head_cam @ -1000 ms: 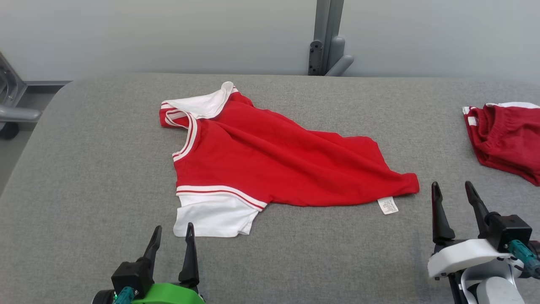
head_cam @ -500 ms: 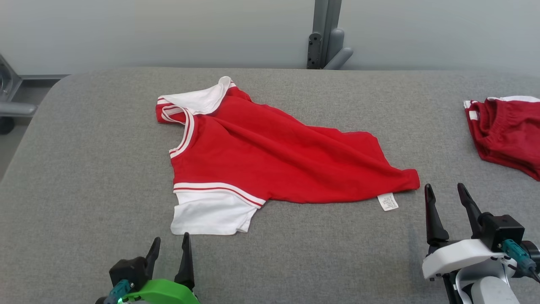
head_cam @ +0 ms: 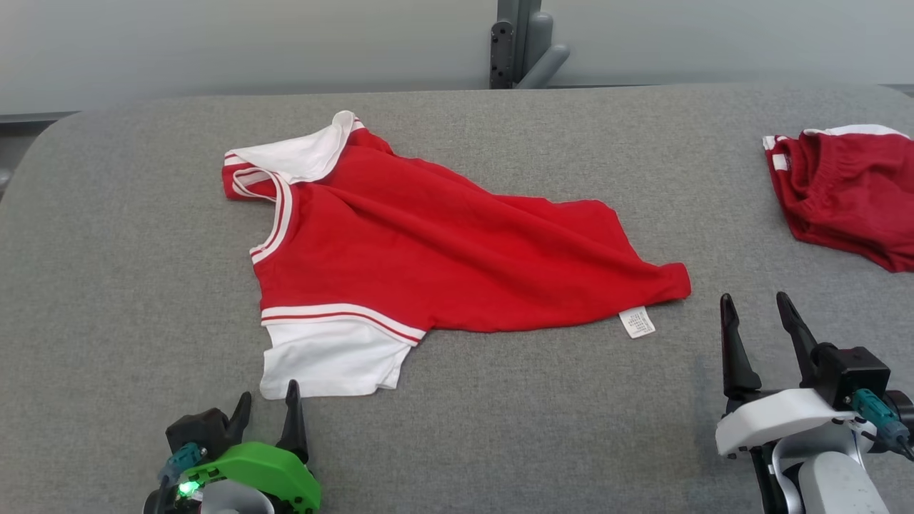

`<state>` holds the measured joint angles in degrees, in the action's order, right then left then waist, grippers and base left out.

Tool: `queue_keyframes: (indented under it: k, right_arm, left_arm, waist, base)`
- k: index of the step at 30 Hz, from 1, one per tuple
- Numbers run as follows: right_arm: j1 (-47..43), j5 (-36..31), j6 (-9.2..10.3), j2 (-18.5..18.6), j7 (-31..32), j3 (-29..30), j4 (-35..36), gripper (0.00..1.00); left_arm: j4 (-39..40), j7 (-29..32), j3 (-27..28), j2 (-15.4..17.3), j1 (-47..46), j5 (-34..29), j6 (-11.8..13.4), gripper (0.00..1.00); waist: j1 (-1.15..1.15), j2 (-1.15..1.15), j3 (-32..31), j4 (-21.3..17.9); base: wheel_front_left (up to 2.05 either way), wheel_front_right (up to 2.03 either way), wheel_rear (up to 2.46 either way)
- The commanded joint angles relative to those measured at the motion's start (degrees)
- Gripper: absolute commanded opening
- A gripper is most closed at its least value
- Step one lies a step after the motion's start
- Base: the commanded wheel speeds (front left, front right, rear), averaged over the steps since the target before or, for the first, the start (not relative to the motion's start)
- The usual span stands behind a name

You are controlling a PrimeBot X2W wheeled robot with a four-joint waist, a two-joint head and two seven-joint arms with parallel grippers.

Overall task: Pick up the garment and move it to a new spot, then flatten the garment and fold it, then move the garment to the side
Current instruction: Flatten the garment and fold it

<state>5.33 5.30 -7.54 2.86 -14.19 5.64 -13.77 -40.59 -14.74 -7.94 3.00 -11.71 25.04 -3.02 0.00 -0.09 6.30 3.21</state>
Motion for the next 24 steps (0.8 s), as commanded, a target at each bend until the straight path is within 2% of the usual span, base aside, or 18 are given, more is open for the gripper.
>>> queue_keyframes:
  k: [1, 4, 5, 6, 7, 9, 11, 17, 24]
  right_arm:
    - [0.7, -0.5, 0.11, 0.1, 0.1, 0.1, 0.2, 1.0]
    - [0.8, -0.7, 0.11, 0.1, 0.1, 0.3, 0.3, 1.0]
    - [0.9, -0.6, 0.11, 0.1, 0.1, 0.4, 0.3, 1.0]
    - [0.9, -0.7, 0.11, 0.1, 0.1, 0.4, 0.3, 1.0]
    - [1.0, -0.7, 0.11, 0.1, 0.1, 0.5, 0.4, 1.0]
    - [0.9, -0.7, 0.11, 0.1, 0.0, 0.8, 0.4, 1.0]
    - [0.9, -0.6, 0.11, 0.1, 0.0, 1.1, 0.1, 1.0]
    - [1.0, 0.8, 0.11, 0.1, 0.1, 1.7, -2.1, 1.0]
    - [3.2, 8.6, 0.1, 0.1, 0.8, 1.4, -8.2, 1.0]
  left_arm:
    - [-0.6, -0.3, 0.4, 0.2, -1.1, 0.4, -0.2, 1.0]
    - [-2.3, -0.5, 0.6, 0.1, -2.2, 0.5, -0.6, 1.0]
    - [-2.8, -0.4, 0.6, 0.1, -2.5, 0.6, -0.8, 0.92]
    - [-3.2, -0.5, 0.5, 0.1, -2.7, 0.5, -1.0, 0.65]
    - [-3.5, -0.4, 0.4, 0.1, -2.9, 0.4, -1.2, 0.45]
    - [-3.5, -0.4, 0.3, 0.0, -2.9, 0.4, -1.5, 0.19]
    - [-2.9, -0.4, 0.3, 0.0, -2.8, 0.2, -1.9, 0.01]
    - [0.9, -0.5, 0.4, 0.0, -1.1, -0.4, -2.4, 0.0]
    - [10.9, -0.5, 1.5, 0.0, 2.8, 0.1, -1.1, 0.0]
  waist:
    - [0.0, 0.09, 0.7, -0.8]
    - [0.0, 0.09, 1.2, -1.2]
    - [0.0, 0.09, 1.3, -1.3]
    - [0.0, 0.09, 1.4, -1.3]
    - [0.0, 0.09, 1.5, -1.3]
    - [0.0, 0.09, 1.6, -1.2]
    - [0.0, 0.09, 1.7, -0.9]
    - [0.0, 0.09, 1.4, 1.0]
    - [0.0, 0.09, 1.6, 3.5]
  base:
    - [0.0, 0.0, 0.0]
    - [0.0, 0.0, 0.0]
    - [0.0, 0.0, 0.0]
    - [0.0, 0.0, 0.0]
    - [0.0, 0.0, 0.0]
    - [0.0, 0.0, 0.0]
    - [0.0, 0.0, 0.0]
    - [0.0, 0.0, 0.0]
    - [0.0, 0.0, 0.0]
